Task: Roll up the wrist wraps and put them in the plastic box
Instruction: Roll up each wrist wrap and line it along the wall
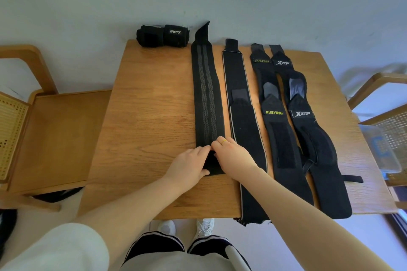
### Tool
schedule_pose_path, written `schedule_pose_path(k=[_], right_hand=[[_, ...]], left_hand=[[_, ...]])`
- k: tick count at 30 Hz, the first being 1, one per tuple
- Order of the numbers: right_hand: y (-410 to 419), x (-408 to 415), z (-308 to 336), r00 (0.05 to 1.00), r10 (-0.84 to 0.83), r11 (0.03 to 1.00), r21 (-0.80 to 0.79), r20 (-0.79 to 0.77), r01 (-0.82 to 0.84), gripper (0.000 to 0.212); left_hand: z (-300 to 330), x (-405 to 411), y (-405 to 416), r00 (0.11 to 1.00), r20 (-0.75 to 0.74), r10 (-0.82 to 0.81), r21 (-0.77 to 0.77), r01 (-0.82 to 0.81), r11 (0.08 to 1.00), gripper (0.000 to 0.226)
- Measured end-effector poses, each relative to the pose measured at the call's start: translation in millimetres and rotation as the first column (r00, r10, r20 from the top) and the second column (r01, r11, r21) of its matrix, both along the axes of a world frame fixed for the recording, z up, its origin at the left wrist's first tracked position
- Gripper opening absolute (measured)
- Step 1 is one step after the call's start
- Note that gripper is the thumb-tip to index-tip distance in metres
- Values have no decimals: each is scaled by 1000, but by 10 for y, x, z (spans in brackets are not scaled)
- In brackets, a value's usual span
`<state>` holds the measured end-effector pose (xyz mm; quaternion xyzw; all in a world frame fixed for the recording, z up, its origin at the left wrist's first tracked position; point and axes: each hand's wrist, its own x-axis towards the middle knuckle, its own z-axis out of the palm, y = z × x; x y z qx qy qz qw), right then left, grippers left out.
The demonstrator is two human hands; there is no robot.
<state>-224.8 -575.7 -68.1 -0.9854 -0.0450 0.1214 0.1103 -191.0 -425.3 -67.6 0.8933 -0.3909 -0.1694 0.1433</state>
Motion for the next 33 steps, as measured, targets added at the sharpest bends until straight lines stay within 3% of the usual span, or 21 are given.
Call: schedule_pose_path(k=[5, 9, 12, 17, 20, 22, 28, 31, 33], right_hand=[[-116, 114, 46, 984, 0, 991, 132, -177, 24, 26], [-128, 125, 101, 974, 17, 991, 132, -227, 14, 30], [-126, 103, 170, 974, 69, 996, 68, -218, -55, 37], [-177, -37, 193, 969, 95, 995, 23, -229, -92, 65], [-116, -116, 71, 979, 163, 973, -141, -123, -180, 64], [-92, -77, 33, 981, 179, 970, -153, -76, -189, 56], [-206, 115, 156, 961, -3, 988, 147, -278, 45, 50], [-258, 219, 184, 937, -36, 978, 180, -347, 104, 53], [-296, 311, 214, 913, -89, 964, 198, -398, 180, 57]], left_hand=[[23, 19, -13, 999, 10, -35, 56, 34, 998, 62], [26, 49, -55, 999, -20, -43, 101, 45, 994, 56], [18, 67, -75, 998, -50, -39, 119, 45, 992, 53], [38, 157, -77, 993, -109, -44, 140, 59, 988, 50], [72, 239, -108, 983, -178, -34, 170, 64, 983, 48], [87, 287, -129, 982, -186, -39, 199, 76, 977, 44], [114, 382, -121, 954, -296, 44, 112, -11, 994, 39], [145, 355, -134, 976, -218, 27, 102, -5, 995, 37], [151, 319, -131, 990, -139, -25, 139, 44, 989, 50]])
